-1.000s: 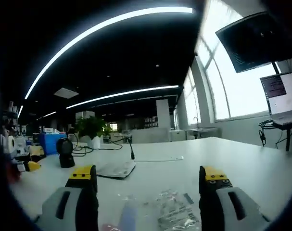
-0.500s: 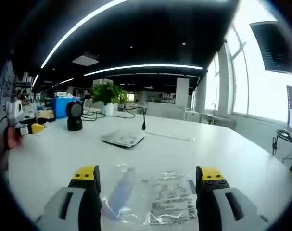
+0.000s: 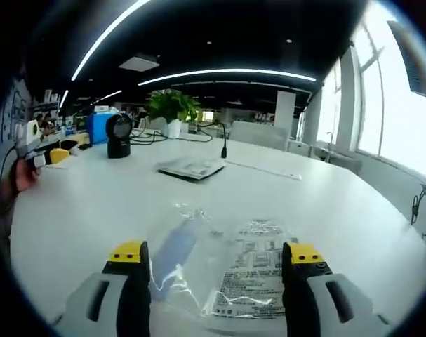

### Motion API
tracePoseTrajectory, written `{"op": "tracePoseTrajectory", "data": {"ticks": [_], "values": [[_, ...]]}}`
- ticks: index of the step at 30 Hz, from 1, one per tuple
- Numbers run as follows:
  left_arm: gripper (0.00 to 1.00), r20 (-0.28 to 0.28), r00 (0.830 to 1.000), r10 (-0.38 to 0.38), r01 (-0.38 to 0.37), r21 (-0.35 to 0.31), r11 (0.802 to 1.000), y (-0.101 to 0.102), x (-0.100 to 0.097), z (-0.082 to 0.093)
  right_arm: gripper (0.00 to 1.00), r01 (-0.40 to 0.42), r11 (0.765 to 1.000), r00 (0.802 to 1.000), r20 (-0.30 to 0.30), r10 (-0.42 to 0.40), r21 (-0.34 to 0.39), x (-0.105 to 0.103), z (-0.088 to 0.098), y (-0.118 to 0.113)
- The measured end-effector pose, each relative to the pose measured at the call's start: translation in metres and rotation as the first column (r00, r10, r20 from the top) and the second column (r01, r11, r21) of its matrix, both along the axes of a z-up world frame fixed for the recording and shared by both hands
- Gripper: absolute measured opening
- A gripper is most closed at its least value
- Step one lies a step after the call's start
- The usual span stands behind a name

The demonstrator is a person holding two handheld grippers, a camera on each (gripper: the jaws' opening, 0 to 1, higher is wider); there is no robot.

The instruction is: Clip sheet goods on table flip sheet goods clip sheet goods scan sheet goods put sheet goods back to table

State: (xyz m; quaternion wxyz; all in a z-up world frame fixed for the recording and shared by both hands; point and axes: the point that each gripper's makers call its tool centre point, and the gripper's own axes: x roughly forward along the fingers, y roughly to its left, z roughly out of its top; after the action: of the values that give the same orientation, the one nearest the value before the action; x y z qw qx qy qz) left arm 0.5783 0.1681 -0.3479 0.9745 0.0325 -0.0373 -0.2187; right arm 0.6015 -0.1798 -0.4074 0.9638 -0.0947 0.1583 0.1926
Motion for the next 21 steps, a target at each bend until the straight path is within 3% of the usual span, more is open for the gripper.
{"op": "tracePoseTrajectory", "data": {"ticks": [11, 21], "values": [[0.39, 0.001, 1.000, -0.005, 0.005, 0.000, 1.000, -0.001, 0.000, 0.000, 0.67, 0.004, 0.998, 0.997, -0.077, 0.000, 0.055, -0.006, -0.011, 0.003], [0.39, 0.003, 1.000, -0.005, 0.005, -0.001, 1.000, 0.000, 0.000, 0.000, 0.67, 0.073, 0.995, 0.996, -0.060, -0.069, 0.069, -0.011, -0.012, 0.004]]}}
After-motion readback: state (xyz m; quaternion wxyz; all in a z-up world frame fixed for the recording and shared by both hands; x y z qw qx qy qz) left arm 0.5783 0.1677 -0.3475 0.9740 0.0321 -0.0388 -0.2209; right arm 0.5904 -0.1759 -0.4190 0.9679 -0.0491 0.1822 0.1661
